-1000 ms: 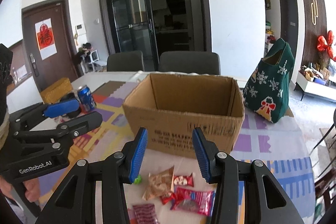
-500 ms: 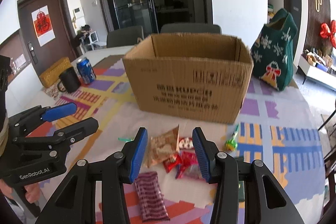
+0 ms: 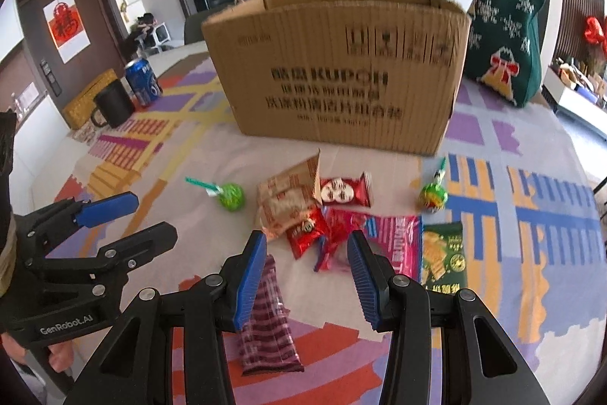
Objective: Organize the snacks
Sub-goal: 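Move both open tools back toward the remaining snacks, then grasp the green lollipop with the left tool while the right tool grasps the small red packet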
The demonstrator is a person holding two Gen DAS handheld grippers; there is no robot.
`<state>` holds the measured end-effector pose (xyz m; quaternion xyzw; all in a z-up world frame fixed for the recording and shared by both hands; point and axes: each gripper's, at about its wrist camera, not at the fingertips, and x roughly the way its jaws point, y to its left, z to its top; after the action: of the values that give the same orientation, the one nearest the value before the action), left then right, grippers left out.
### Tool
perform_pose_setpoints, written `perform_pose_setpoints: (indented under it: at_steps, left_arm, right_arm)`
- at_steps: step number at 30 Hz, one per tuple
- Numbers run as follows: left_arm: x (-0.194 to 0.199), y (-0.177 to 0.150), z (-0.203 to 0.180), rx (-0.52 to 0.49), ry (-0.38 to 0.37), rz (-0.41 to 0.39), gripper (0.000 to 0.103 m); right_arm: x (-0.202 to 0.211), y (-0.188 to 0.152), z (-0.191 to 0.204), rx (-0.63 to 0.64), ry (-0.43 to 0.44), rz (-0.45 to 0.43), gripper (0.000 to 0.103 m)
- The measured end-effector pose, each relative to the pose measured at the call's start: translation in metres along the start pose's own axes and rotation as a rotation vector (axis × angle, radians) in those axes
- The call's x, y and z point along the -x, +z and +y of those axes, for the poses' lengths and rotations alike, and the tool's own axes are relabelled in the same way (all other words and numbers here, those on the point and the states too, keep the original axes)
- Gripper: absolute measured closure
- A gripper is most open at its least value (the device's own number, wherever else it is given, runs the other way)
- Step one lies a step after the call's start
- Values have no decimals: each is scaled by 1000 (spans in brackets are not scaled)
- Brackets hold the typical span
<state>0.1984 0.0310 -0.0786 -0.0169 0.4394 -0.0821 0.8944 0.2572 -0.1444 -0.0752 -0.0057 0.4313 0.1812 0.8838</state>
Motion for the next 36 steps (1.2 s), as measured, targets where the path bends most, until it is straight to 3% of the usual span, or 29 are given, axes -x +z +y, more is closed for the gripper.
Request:
perform_pose_setpoints:
  at_steps: [9, 23, 31, 36]
  left_arm:
    - [-25, 1, 4, 3, -3, 25, 41]
    - [-51, 18, 4, 7, -36, 30, 54]
    - [-63, 26, 1, 14, -50, 36, 59]
    - [-70, 28, 3, 27, -60, 49, 67]
  right_arm:
    - [-26, -3, -7, -8, 0, 57, 58]
    - [-45, 8, -1, 40, 14, 73, 58]
    - [-55, 11, 0, 40, 40, 91, 67]
    - [-63, 9, 6, 59, 43, 101, 71]
